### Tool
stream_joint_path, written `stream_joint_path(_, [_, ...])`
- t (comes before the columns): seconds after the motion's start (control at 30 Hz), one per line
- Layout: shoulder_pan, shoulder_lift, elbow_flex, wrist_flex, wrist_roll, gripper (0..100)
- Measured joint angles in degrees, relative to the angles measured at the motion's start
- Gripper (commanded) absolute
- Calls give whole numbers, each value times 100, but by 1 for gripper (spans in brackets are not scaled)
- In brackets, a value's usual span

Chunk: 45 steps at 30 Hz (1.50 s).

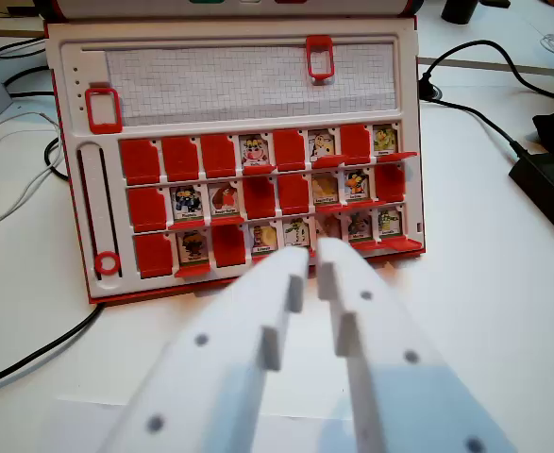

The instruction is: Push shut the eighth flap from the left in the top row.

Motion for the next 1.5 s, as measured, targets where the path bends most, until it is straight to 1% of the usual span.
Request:
stream_joint_path(0.77, [0,0,35,0,0,1])
stream_joint_path(0.93, [0,0,35,202,0,1])
stream_joint_path(1.07, [0,0,35,272,53,1])
stream_joint_path(1.27, [0,0,35,360,53,1])
stream_joint_path(1.33, [-44,0,35,360,53,1])
stream_joint_path(1.5, [-308,0,35,492,176,1])
